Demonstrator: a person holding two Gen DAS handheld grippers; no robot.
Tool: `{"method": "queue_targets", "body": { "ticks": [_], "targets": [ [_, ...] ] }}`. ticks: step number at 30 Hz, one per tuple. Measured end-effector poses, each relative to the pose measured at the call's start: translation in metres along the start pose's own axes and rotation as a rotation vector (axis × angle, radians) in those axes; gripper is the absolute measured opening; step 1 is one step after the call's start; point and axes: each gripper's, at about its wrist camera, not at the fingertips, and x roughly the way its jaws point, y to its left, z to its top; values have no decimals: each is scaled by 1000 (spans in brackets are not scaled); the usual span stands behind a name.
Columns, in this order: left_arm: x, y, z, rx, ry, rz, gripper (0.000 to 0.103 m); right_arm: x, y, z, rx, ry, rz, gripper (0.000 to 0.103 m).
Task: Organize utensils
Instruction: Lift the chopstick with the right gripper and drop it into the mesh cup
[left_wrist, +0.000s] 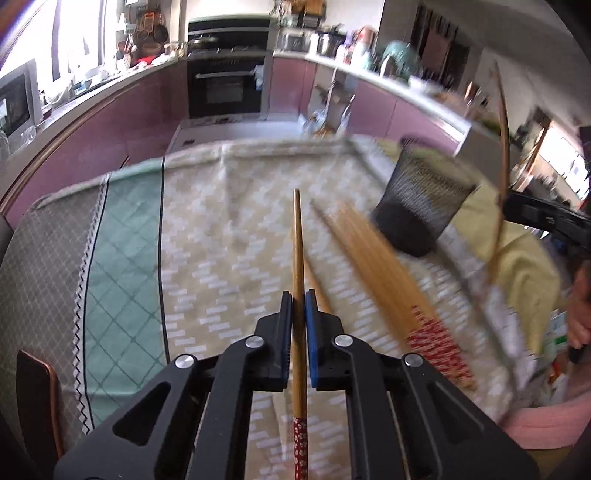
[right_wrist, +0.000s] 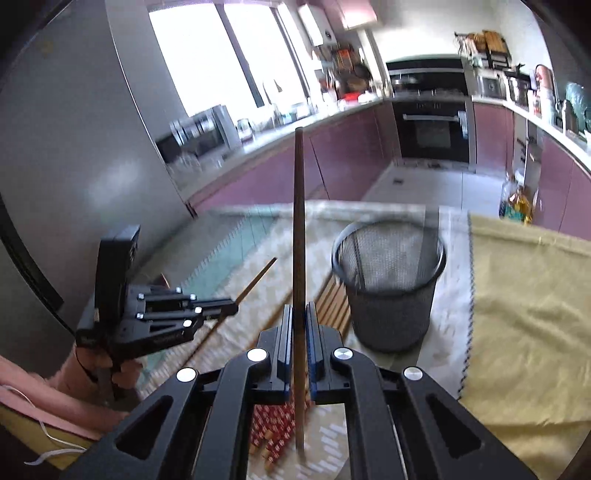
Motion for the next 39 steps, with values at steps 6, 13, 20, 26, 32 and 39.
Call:
{"method": "queue_targets", "body": {
  "ticks": [6, 13, 20, 26, 32, 39],
  "targets": [
    [-45, -4, 18, 9, -123, -86, 8, -20, -4, 22, -2, -98, 8, 6],
    [-90, -10, 50, 16, -289, -140, 8, -38, -11, 51, -10, -178, -5, 6],
    [-109, -34, 96, 43, -389, -209, 8, -49, -23, 77, -21, -240, -61, 6],
    [-109, -70, 137, 94, -433, -260, 8, -38, -38, 88, -26, -237, -112, 6],
    [-86, -98, 161, 105, -407, -272, 8, -14, -52, 83, -15, -158, -131, 6],
    [-27, -110, 160, 115, -256, -256, 8, 24, -67, 73, 14, -15, -124, 6]
  ]
}}
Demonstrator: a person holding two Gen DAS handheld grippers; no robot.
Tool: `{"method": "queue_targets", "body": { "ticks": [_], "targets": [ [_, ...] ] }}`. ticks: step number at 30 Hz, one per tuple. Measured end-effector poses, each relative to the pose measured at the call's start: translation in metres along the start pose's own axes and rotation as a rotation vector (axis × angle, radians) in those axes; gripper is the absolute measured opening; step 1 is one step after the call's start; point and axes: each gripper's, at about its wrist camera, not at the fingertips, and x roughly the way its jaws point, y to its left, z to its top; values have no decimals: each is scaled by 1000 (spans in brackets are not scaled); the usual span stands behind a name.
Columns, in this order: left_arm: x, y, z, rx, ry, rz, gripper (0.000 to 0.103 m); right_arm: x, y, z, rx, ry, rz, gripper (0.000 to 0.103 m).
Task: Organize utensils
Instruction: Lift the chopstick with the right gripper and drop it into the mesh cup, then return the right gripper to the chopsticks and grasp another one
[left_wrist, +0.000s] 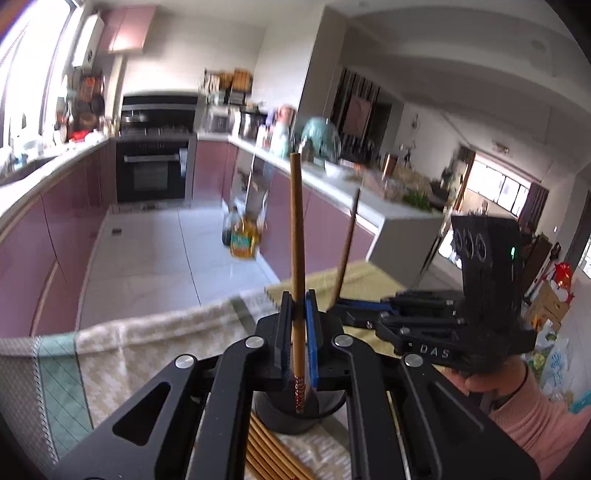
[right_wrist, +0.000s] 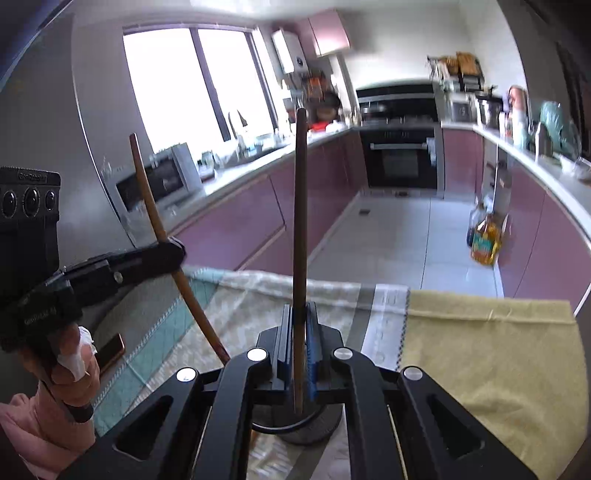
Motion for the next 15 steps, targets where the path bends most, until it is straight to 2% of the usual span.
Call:
{"method": "queue_targets", "body": {
  "ticks": [7, 13, 15],
  "targets": [
    [50, 20, -17, -9, 119, 50, 8, 29, -3, -3, 18, 92, -3, 7],
    [79, 41, -26, -58, 163, 78, 10, 39, -6, 2, 31, 96, -26, 8],
    [81, 46, -29, -72, 159, 85, 14, 36, -7, 2, 44, 80, -26, 13]
  ]
}}
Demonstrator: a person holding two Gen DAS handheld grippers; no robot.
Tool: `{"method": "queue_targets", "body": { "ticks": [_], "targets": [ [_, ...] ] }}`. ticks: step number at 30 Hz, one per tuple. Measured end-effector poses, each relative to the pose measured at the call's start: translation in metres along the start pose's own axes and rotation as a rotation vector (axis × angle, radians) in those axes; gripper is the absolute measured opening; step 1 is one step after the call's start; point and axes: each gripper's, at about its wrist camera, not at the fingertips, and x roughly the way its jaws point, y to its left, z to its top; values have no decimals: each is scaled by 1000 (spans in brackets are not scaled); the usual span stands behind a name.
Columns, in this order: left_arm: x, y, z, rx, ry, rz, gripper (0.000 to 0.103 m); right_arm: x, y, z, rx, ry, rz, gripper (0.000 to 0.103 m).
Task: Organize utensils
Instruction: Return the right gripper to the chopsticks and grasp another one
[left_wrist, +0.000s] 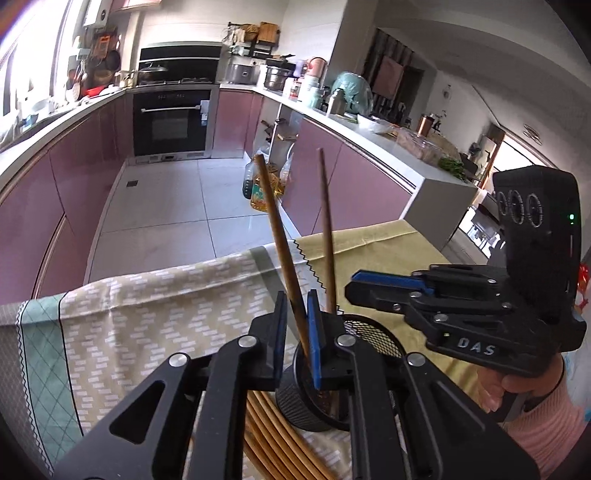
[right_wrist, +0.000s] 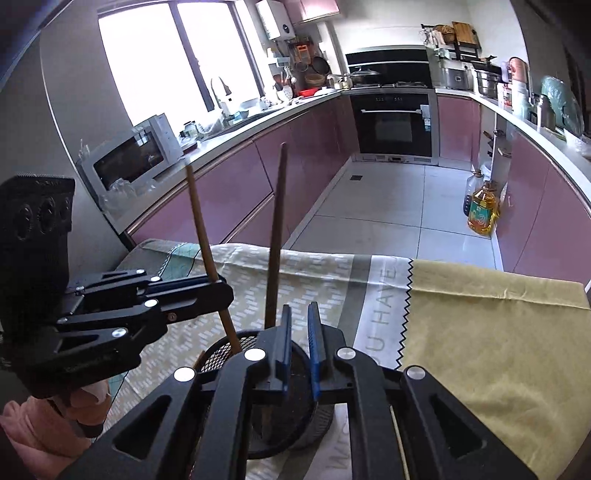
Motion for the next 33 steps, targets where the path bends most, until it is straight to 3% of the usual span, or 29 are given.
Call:
{"method": "queue_targets", "body": {
  "ticks": [3, 7, 12, 16, 22, 27, 33],
  "targets": [
    [-6, 5, -5, -11, -25, 18, 21, -9, -1, -3, 6, -33, 0, 23],
    [-31, 8, -22, 9, -88, 103, 47, -35, 6, -13, -3, -101, 12, 34],
    [-60, 20, -54, 40, -90, 198, 53, -73, 20, -41, -40, -164, 81, 45],
    [-58, 36, -90, 32, -3, 238, 53, -72, 35, -68, -67, -107, 130, 46],
    [-45, 57, -147, -13, 132, 242, 53, -20, 52, -108, -42, 88, 137, 46],
    [-47, 52, -167, -24, 156, 228, 53, 12, 59, -125, -13, 165, 106, 42],
    [-43, 44, -176, -9, 174, 230, 53, 21, 62, -126, -9, 170, 45, 35]
  ]
}}
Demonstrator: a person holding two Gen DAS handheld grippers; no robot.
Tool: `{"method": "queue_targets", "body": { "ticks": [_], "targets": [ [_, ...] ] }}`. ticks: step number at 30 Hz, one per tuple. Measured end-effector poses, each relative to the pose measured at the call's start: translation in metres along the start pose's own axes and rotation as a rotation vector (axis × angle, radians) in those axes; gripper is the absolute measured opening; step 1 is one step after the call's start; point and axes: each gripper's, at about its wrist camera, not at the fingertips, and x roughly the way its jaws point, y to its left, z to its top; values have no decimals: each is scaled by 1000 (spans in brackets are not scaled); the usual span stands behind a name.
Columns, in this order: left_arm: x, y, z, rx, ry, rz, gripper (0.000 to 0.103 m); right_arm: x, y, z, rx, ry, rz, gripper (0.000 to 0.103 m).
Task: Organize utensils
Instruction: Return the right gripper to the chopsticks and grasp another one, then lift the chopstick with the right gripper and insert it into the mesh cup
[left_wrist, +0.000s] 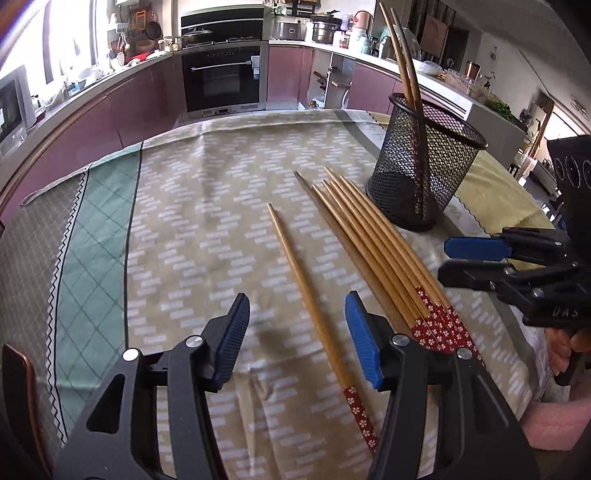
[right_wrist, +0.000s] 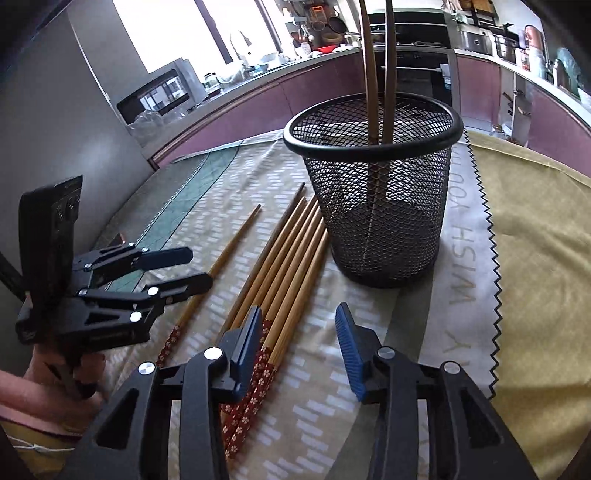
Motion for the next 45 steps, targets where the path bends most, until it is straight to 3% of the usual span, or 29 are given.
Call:
{"method": "queue_targets", "body": {
  "ticks": [19, 26, 29, 35, 45],
  "targets": [
    [11, 0, 5, 25, 10, 24, 48, 22, 19, 1, -41, 34, -110, 23],
    [18, 0, 11, 27, 6, 33, 47, 33, 24, 10, -51, 18, -114, 21],
    [20, 1, 13, 24, 3, 50, 38, 33, 19, 11, -23, 14, -105, 9],
    [21, 3, 14, 5, -4, 51, 15, 28, 7, 11, 43, 0, -60, 6],
    [14, 10, 11, -42, -13, 20, 7, 12, 5, 12, 50, -49, 11, 6]
  ]
}}
